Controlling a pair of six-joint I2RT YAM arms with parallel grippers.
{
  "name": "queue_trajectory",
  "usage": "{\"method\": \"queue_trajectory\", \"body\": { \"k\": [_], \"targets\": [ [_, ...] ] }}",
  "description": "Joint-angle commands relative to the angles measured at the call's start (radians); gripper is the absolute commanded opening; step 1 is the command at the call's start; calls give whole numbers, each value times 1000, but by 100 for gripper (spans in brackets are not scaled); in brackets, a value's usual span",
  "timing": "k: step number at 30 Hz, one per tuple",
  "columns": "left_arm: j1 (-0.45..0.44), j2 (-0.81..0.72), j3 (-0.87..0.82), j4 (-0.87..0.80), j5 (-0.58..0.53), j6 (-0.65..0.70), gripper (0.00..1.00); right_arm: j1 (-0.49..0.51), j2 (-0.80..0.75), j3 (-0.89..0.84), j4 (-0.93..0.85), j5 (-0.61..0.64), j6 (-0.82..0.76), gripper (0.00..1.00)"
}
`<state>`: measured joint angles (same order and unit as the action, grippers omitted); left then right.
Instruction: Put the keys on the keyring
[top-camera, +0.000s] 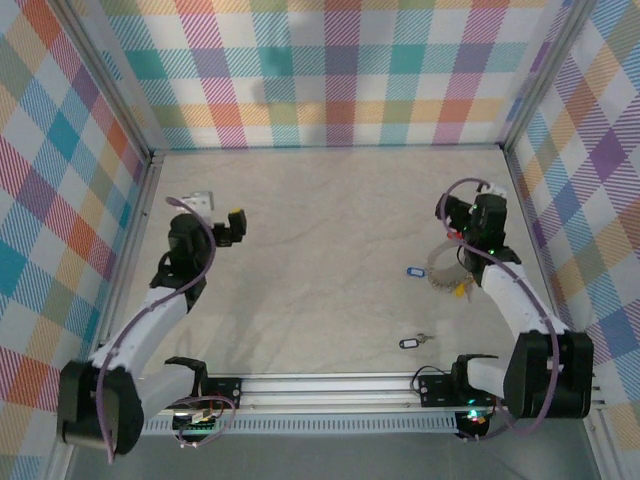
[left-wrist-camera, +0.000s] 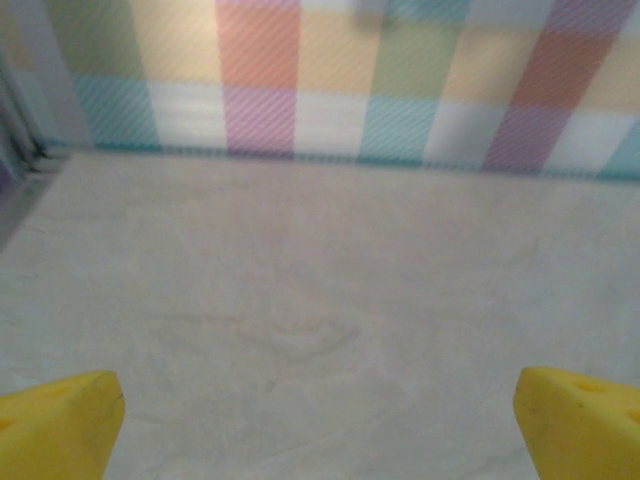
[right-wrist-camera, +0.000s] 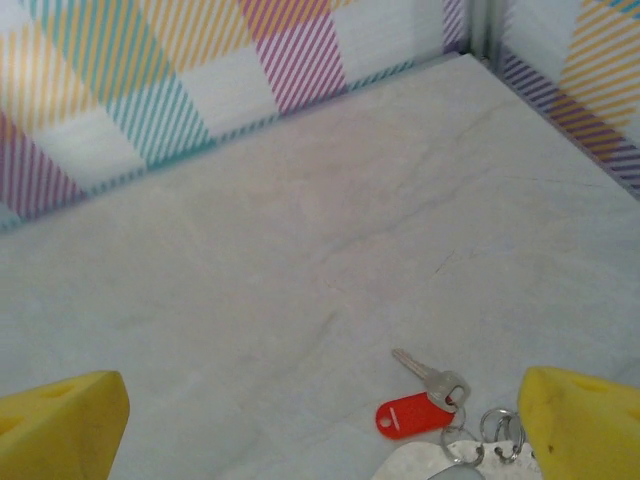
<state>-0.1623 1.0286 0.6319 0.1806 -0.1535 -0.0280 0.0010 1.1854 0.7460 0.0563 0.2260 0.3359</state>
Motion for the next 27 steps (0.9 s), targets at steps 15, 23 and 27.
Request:
{"method": "queue_trajectory", "body": {
  "k": [15, 23, 27],
  "targets": [
    [48, 183, 153, -515, -272, -237, 100, -1, 370, 113, -515, -498, 130, 100],
    [47, 175, 209, -596, -264, -197, 100, 28, 505, 137, -510, -619, 121, 100],
    [48, 136, 196, -581, -218, -184, 100, 130, 510, 151, -512, -646, 164, 100]
  ]
}}
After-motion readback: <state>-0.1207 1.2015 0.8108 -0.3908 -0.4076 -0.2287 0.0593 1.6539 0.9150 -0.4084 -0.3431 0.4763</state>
